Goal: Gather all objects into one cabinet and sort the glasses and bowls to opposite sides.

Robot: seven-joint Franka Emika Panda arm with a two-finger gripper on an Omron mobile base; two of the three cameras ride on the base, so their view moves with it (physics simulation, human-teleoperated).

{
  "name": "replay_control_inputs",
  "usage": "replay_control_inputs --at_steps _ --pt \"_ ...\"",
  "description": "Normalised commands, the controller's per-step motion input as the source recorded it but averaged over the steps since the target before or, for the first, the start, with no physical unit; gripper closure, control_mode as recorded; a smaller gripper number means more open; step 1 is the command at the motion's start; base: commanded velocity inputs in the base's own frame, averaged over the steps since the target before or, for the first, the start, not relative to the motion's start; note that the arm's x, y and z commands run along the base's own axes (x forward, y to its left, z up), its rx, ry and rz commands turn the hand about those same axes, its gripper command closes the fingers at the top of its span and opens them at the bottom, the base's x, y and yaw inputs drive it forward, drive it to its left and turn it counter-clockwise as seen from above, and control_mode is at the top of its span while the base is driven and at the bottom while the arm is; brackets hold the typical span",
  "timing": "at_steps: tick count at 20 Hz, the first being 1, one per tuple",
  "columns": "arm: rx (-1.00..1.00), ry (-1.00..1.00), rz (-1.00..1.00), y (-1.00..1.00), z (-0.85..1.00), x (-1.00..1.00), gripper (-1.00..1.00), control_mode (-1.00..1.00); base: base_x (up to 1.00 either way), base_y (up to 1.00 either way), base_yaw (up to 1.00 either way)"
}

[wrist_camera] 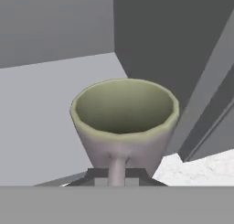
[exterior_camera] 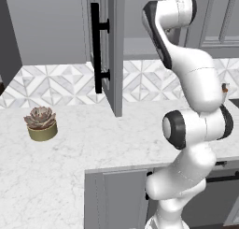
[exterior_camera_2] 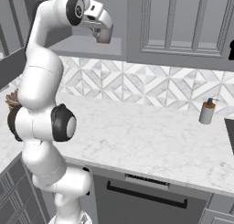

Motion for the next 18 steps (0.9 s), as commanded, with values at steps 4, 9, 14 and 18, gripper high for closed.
replay_control_inputs --at_steps 4,9,14,18 --pt "0.18 -0.30 0.18 -0.11 -0.73 -1.00 1.00 -1.00 0.00 0.00 0.00" --pt "0.09 -0.25 0.13 -0.38 0.77 -0.74 1.00 -1.00 0.00 0.00 0.00" --pt "0.00 -0.24 0.03 0.09 0.16 -0.34 1.00 -1.00 0.00 0.00 0.00" --pt "0.10 -0.12 0.09 0.00 -1.00 -1.00 1.00 -1.00 0.00 0.00 0.00"
